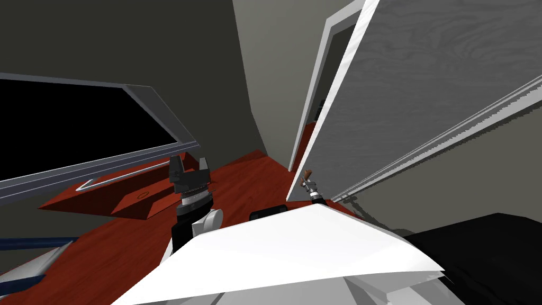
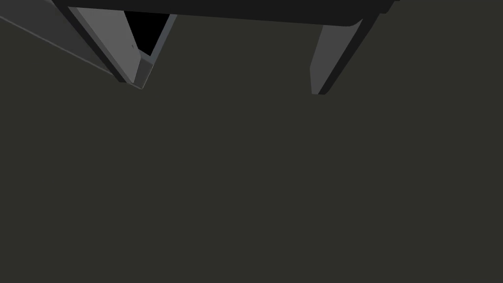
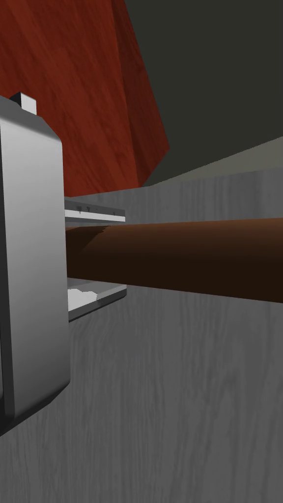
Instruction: Pull the door open
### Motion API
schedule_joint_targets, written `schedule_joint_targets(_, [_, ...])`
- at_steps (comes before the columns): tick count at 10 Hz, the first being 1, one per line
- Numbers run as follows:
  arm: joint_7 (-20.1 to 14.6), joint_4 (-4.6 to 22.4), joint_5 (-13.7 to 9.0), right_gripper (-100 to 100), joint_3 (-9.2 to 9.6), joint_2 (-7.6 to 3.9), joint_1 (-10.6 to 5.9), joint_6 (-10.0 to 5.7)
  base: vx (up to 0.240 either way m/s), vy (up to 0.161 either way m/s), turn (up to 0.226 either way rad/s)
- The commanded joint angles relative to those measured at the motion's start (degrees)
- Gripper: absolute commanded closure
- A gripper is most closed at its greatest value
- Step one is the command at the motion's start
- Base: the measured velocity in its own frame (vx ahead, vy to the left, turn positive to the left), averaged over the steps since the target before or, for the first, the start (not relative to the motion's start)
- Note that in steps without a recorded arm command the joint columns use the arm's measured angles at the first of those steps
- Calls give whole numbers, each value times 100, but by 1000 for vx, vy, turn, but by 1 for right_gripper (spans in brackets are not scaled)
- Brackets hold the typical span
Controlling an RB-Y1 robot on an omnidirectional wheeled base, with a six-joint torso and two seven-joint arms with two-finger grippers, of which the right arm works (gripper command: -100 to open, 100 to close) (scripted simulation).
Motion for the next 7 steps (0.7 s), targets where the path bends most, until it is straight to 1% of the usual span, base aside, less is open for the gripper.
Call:
schedule_joint_targets(1, [-103,22,46,100,81,-68,52,-107,-209,-67,128])
schedule_joint_targets(7, [-492,126,226,100,391,-352,226,-517,-203,-36,113])
